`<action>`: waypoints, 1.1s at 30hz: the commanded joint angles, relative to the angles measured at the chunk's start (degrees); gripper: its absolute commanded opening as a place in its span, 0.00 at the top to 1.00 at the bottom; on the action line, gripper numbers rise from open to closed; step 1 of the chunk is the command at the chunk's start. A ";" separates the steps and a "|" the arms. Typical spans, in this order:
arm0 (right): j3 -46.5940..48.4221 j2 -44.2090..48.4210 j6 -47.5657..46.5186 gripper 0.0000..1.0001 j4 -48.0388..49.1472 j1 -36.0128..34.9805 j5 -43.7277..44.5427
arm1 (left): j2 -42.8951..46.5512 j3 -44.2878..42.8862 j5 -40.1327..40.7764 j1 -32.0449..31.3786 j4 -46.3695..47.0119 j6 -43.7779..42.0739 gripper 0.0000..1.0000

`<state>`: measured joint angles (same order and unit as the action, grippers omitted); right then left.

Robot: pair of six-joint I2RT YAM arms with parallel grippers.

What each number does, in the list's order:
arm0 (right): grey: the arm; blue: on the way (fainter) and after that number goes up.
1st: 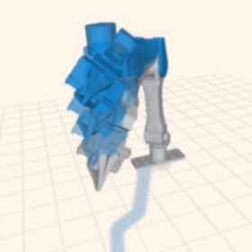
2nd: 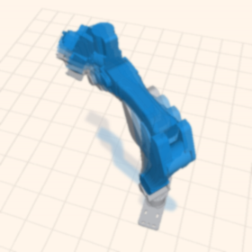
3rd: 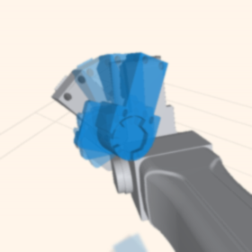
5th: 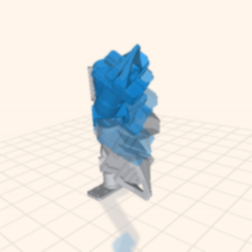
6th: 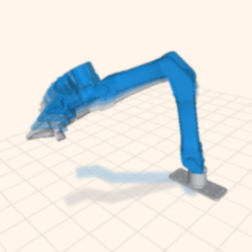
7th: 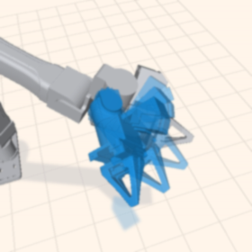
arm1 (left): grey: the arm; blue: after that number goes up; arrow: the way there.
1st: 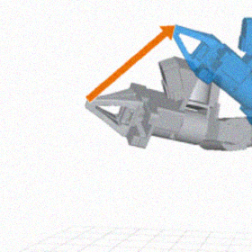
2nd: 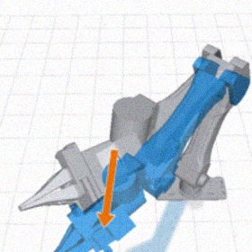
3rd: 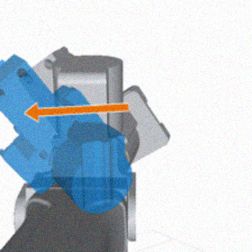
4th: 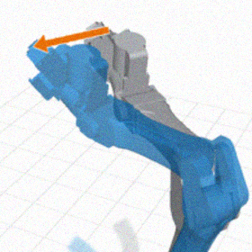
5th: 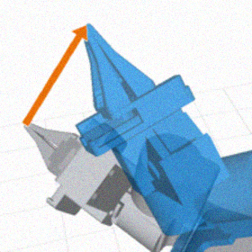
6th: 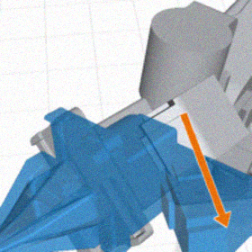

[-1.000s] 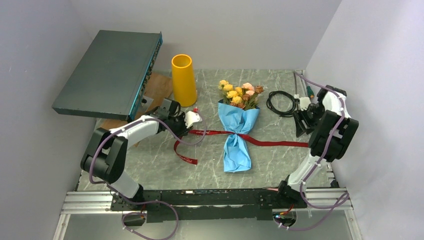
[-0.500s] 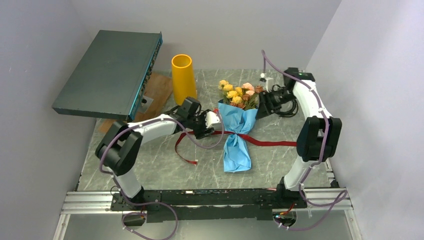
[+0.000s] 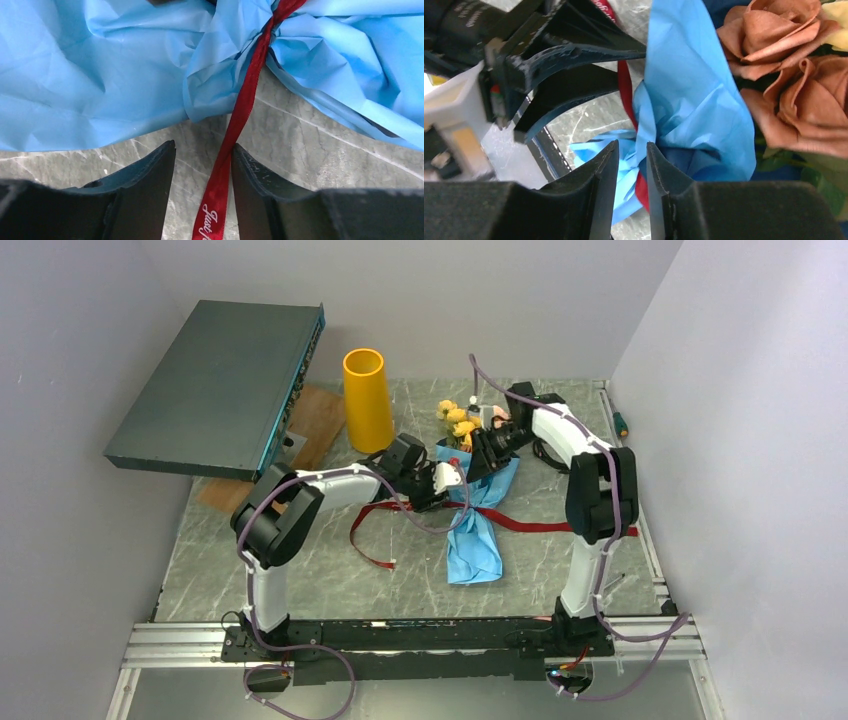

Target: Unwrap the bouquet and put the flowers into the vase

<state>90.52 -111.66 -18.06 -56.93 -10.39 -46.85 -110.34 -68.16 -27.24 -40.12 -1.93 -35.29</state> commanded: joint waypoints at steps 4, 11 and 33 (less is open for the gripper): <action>-2.56 -3.73 1.21 0.73 6.11 -2.20 4.46 | -1.66 -2.65 -0.60 -0.57 -2.39 0.67 0.62; -6.21 -5.69 1.47 0.79 9.03 -3.11 7.65 | 0.96 -6.19 -1.42 -1.43 -5.35 4.29 1.00; -12.15 -8.23 1.10 1.00 14.97 -5.30 13.01 | 10.38 -9.65 -5.73 -4.74 -3.54 14.16 1.00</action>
<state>81.01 -117.54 -14.98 -43.40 -15.16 -39.00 -106.69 -78.72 -31.44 -46.70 -8.01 -23.05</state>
